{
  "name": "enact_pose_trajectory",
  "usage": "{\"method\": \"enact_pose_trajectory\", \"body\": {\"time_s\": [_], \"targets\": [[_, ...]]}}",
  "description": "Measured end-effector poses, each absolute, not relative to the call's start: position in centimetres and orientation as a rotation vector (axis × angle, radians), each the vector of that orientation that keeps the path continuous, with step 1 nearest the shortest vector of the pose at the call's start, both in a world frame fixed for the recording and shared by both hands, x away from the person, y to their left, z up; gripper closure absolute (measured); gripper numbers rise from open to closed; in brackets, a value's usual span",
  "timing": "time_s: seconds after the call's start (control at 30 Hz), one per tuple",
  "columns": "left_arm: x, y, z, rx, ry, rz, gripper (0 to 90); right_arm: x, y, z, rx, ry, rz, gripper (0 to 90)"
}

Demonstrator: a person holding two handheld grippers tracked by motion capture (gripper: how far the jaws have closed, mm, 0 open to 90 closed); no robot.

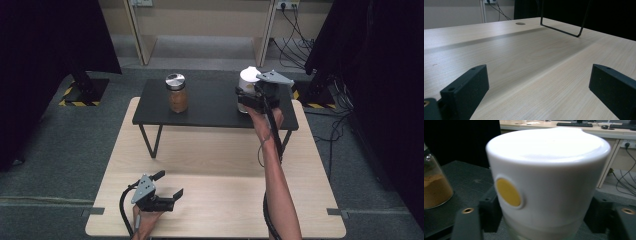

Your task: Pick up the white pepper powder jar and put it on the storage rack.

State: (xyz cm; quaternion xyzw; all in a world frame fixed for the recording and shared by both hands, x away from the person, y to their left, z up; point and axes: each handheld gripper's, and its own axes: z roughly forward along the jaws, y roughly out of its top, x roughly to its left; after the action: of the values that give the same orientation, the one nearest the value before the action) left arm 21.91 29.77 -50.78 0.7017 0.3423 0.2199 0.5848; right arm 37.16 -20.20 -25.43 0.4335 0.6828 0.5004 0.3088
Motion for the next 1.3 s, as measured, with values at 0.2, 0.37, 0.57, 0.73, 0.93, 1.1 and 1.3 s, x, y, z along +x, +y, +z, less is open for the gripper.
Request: {"method": "enact_pose_trajectory", "body": {"time_s": [0.2,0.37,0.57,0.73,0.93,1.1,1.3], "targets": [[21.9,29.8,-50.8,1.637,0.800,0.514,2.0,37.0,-21.4,-25.7,1.112,1.817,1.392,1.5],[21.9,29.8,-50.8,1.638,0.798,0.514,2.0,36.2,-21.9,-25.7,1.076,1.827,1.407,0.1],[21.9,29.8,-50.8,1.638,0.797,0.513,2.0,34.9,-22.4,-26.0,1.070,1.816,1.398,0.1],[21.9,29.8,-50.8,1.639,0.795,0.514,1.8,33.3,-23.3,-27.0,1.055,1.783,1.431,0.1],[21.9,29.8,-50.8,1.632,0.794,0.512,0.9,31.7,-24.8,-28.6,1.009,1.775,1.499,0.1],[21.9,29.8,-50.9,1.625,0.797,0.512,0.3,30.4,-26.2,-30.0,0.974,1.797,1.519,0.1],[21.9,29.9,-50.9,1.620,0.792,0.503,0.0,28.8,-27.7,-32.1,0.934,1.819,1.559,0.1]]}}
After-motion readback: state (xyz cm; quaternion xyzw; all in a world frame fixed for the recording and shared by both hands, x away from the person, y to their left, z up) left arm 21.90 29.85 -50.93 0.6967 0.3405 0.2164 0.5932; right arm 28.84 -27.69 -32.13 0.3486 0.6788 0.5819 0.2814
